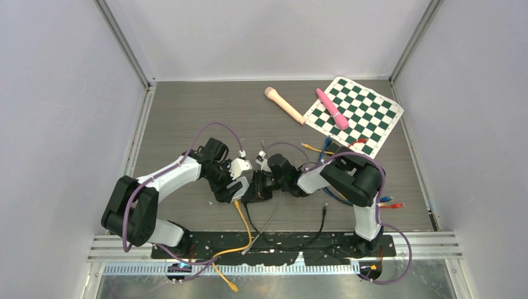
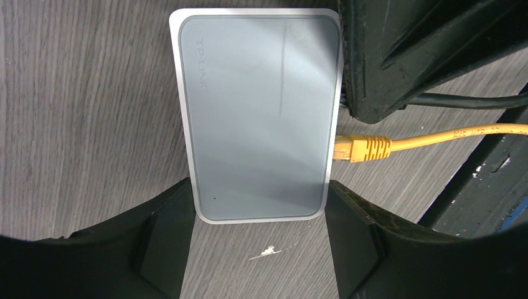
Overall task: Pull the plug from the switch port
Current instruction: Pull the connector from the switch port.
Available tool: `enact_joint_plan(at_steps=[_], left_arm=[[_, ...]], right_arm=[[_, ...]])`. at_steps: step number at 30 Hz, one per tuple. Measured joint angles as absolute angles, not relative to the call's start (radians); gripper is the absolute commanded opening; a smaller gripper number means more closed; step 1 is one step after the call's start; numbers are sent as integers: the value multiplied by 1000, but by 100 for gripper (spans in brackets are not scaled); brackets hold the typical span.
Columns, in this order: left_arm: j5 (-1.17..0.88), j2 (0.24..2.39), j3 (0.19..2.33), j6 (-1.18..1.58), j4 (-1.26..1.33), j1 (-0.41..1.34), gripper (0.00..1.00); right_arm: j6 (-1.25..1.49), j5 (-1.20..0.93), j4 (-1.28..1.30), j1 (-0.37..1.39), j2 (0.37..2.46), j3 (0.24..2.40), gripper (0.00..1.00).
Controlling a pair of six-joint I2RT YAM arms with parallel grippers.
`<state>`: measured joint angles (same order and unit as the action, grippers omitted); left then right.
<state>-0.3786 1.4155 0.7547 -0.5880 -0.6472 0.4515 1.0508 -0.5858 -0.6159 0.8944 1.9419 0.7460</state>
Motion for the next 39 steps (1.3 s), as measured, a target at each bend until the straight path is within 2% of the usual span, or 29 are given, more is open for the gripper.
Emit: enact_joint_plan(at_steps=[4,14,19,24,29,31,32,39], left_arm=[[-366,1414,755,-585,-649,451,0],[-356,1416,754,-574,-620,451,0],[-353,1416,754,-574,-617,451,0],[-351,1402,741,-575,-598,451,8],[-352,1319,694,-575,-575,451,30],[-352,1280,682,-575,-573,451,95],[-351,1266,679,-576,-573,451,99],[-351,1227,678,-577,-566,451,100]], right_arm=[[993,-598,-513,894,1942,804,5],[1051,-680,-634,917,1942,753,5],[1015,-668,-567,924,1934,759,5],[949,-588,-450,922,1843,758,5],[898,-498,-382,916,1711,747,5],[882,-467,-360,914,1672,744,5],[873,-449,-349,912,1653,742,5],[833,-369,-275,892,1559,734,5]])
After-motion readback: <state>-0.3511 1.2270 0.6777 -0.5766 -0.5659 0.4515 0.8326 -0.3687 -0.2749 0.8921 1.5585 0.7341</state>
